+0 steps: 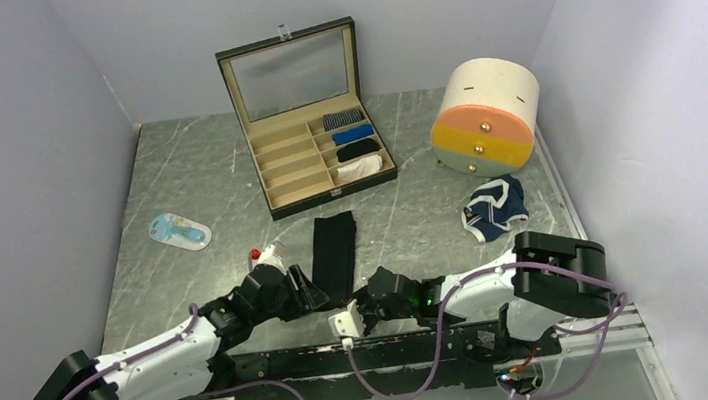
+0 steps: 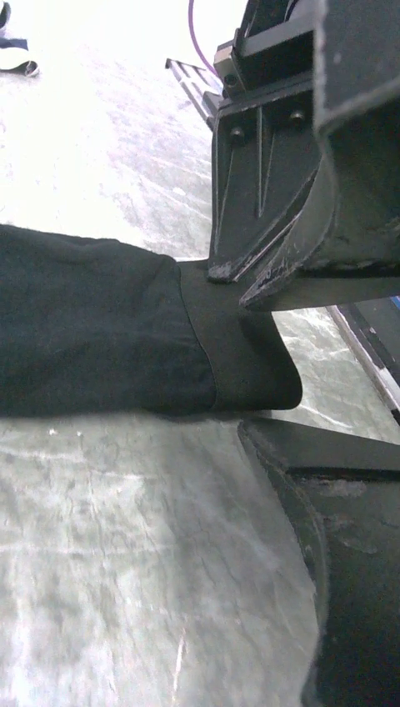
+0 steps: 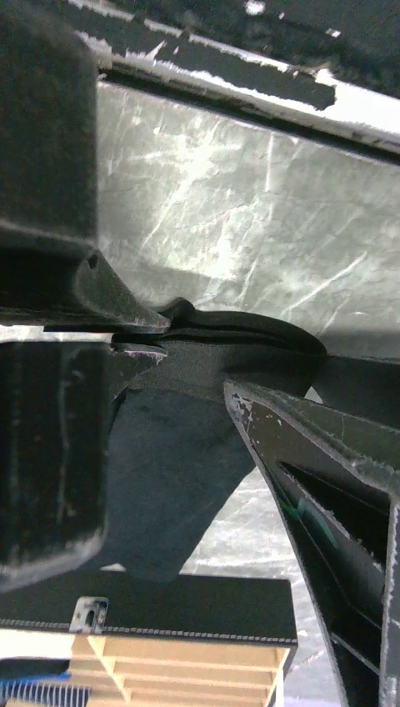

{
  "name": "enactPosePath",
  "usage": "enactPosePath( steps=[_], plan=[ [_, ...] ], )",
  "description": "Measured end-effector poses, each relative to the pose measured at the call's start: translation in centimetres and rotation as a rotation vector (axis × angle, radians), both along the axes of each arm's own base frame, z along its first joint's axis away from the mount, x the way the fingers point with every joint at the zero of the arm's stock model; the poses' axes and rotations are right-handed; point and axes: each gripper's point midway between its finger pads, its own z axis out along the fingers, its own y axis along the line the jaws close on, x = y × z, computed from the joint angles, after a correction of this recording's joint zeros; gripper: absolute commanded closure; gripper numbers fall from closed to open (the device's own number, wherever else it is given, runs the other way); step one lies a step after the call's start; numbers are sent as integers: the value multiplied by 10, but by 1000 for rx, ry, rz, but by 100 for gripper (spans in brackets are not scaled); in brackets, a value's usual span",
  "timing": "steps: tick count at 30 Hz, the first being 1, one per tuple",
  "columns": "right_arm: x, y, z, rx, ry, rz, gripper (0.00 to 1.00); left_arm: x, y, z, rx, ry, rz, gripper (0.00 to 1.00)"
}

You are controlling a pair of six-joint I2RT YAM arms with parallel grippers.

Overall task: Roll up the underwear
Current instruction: Roll the underwear to the center of the board.

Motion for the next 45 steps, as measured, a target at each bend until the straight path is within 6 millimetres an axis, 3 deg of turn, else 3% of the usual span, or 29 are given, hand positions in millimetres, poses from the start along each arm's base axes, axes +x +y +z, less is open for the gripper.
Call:
enactPosePath(
  steps=[5, 12, 20, 30, 37, 45],
  plan=[
    [-9, 5, 1, 33, 115, -1, 100, 1, 12, 5, 29, 3, 51, 31],
    [-27, 8, 0, 65, 270, 0, 100, -1, 35, 5, 99, -4, 120, 31],
    [-25, 9, 11, 182, 503, -82, 100, -4, 45, 5, 124, -3, 136, 29],
    [-32, 7, 11, 260, 728, -144, 100, -8, 32, 7, -7, 4, 135, 29],
    [-32, 6, 11, 304, 778, -168, 100, -15, 10, 9, -183, 64, 127, 32],
    [-32, 8, 9, 323, 797, -175, 100, -25, 4, 7, -240, 151, 129, 40]
  ],
)
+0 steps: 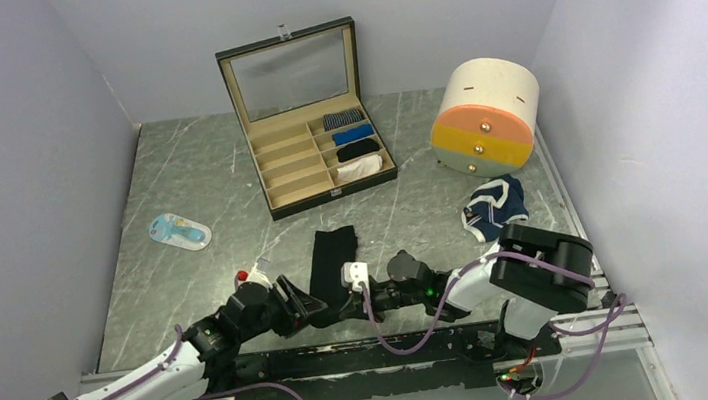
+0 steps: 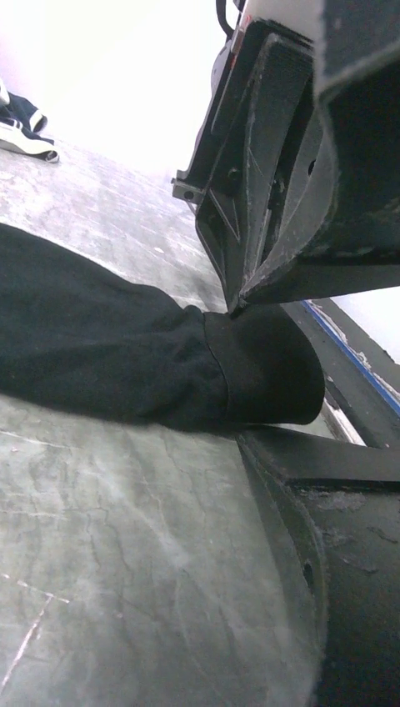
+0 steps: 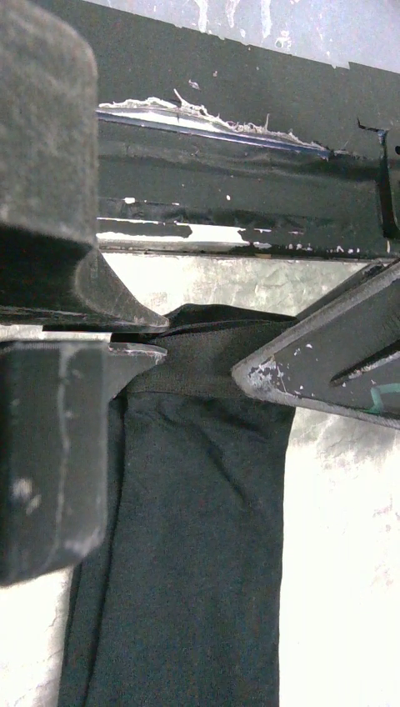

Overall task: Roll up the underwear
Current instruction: Roll the underwear to the center of the board.

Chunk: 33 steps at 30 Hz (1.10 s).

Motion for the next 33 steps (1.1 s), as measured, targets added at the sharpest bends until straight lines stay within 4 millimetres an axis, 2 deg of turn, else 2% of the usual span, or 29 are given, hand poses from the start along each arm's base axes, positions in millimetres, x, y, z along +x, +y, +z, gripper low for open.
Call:
enactPosePath(
  steps=[3, 9, 11, 12, 13, 19, 25, 33],
  plan=[
    [0, 0, 1, 7, -2, -2, 100, -3, 1, -1, -4, 21, -1, 49],
    [-4, -4, -1, 12, -23, 28, 84, -9, 6, -11, 16, 57, 2, 71],
    [-7, -4, -2, 6, -62, 55, 72, -10, 6, -14, 23, 69, 3, 78],
    [-9, -4, -2, 1, -87, 70, 56, -11, 6, -15, 27, 76, 4, 80],
    [-11, -5, -2, -5, -108, 83, 52, -11, 6, -16, 28, 79, 4, 81],
    [-18, -6, -5, -90, -313, 143, 46, -9, 2, -16, 19, 83, -1, 87],
    [-13, -8, -11, -195, -547, 162, 47, -8, 0, -16, 15, 81, -3, 89],
    [-5, -11, -9, -266, -821, 201, 49, -9, 2, -15, 18, 79, 1, 89]
  ],
)
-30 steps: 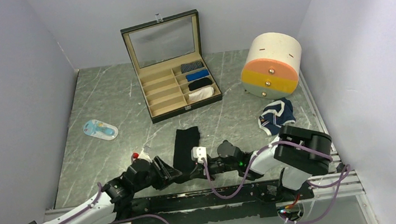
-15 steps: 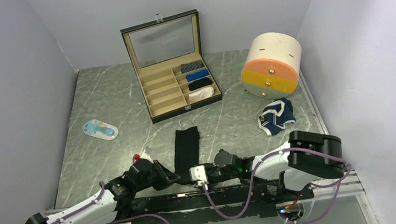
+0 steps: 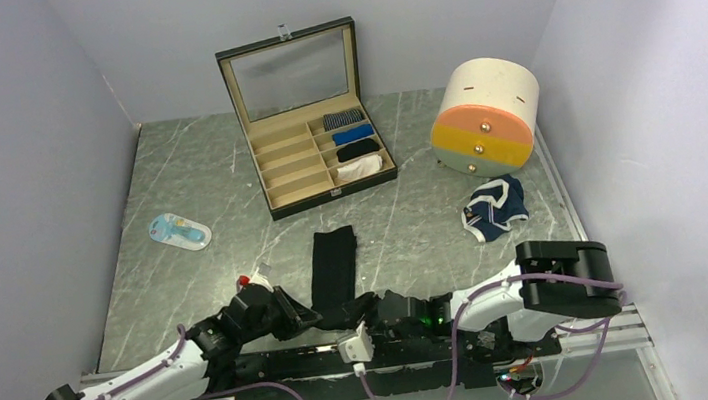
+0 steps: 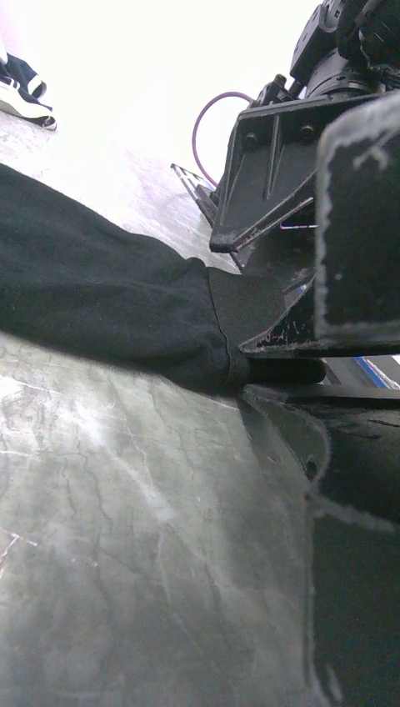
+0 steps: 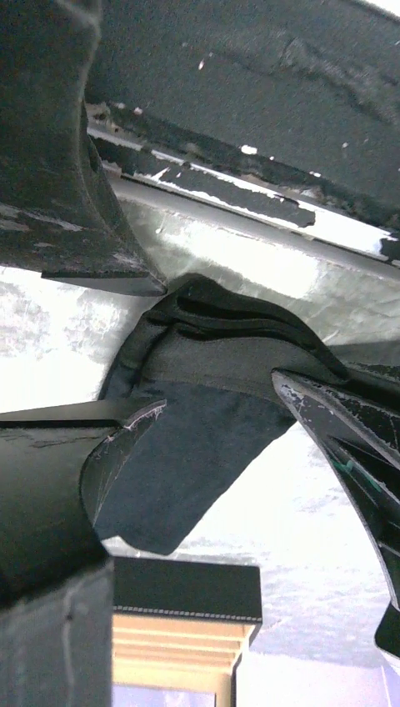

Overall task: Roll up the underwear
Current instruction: Roll the underwear to the center of the board.

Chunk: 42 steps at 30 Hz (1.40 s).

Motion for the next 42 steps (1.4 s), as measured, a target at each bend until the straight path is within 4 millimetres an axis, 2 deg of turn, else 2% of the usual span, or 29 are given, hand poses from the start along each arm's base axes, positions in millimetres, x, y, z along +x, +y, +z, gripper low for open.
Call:
enactPosePath(
  steps=[10, 15, 18, 20, 22, 23, 26, 29, 37, 42],
  plan=[
    [2, 7, 0, -5, -164, 42, 51, 0, 1, 0, 2, 1, 1, 89],
    [1, 12, -1, 6, -201, 56, 58, 0, -1, 0, 0, 1, 0, 90],
    [0, 11, -3, 10, -215, 57, 58, 1, -1, 0, -1, 1, 0, 90],
    [0, 10, -3, 11, -216, 58, 53, 1, -1, 0, -2, 2, 2, 90],
    [-2, 11, -2, 13, -211, 62, 32, 1, -1, 0, -2, 2, 3, 90],
    [-3, 12, 1, 25, -208, 66, 30, 1, -1, 0, -3, 2, 3, 90],
    [-10, 17, 10, 51, -174, 83, 31, 0, 0, 0, -2, 1, 4, 90],
    [-15, 17, 8, 45, -167, 97, 37, 0, 1, 1, -2, 0, 5, 90],
    [-12, 14, -3, 10, -178, 74, 68, 0, 1, 0, 0, 1, 6, 90],
    [-8, 12, -7, 2, -199, 55, 79, 0, 1, 0, -1, 0, 6, 90]
  ],
)
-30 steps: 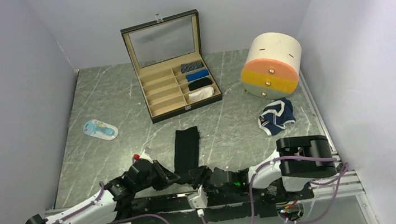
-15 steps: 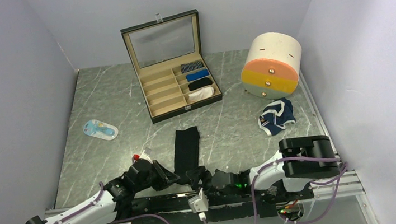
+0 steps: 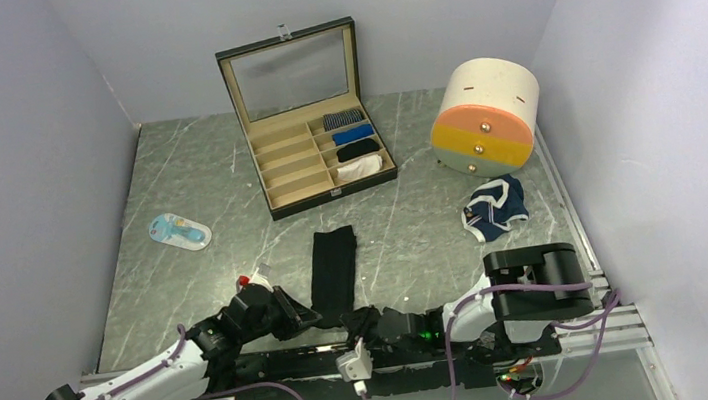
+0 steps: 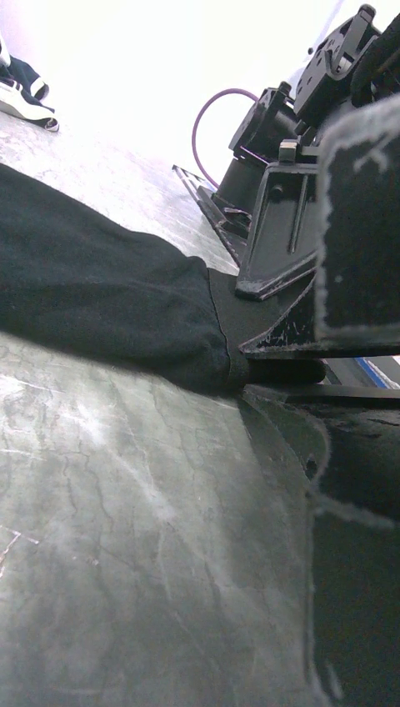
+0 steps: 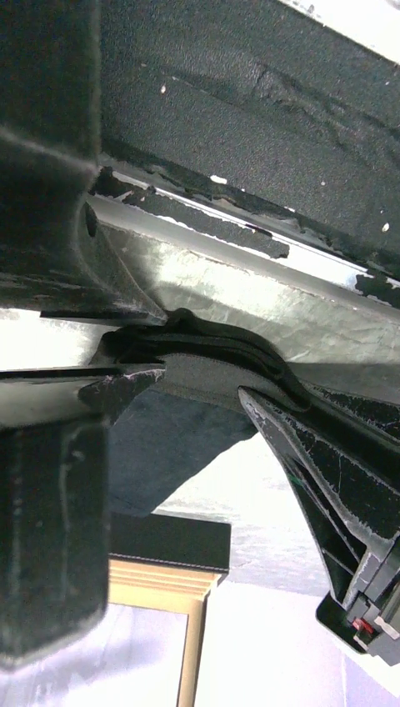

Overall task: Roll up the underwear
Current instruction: Roll the underwear to the center of the board.

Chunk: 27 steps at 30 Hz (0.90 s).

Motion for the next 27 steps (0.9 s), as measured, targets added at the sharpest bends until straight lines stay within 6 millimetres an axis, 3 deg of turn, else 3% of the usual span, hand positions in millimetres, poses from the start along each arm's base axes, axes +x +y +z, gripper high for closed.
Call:
enactPosePath(
  steps=[5, 8, 15, 18, 27],
  plan=[
    [2, -1, 3, 18, -11, -10, 98, 0, 0, 0, 0, 0, 1, 89],
    [2, -1, 4, 33, 7, -19, 100, 0, 0, 0, 1, -1, 2, 81],
    [5, -1, 8, 90, 209, -47, 100, 2, 3, 4, 9, -22, 10, 40],
    [11, -2, 14, 135, 380, -68, 100, 7, 4, 13, 32, -48, 15, 28],
    [5, -1, 18, 227, 845, -129, 100, 17, 29, 18, 200, -100, 53, 23]
  ],
)
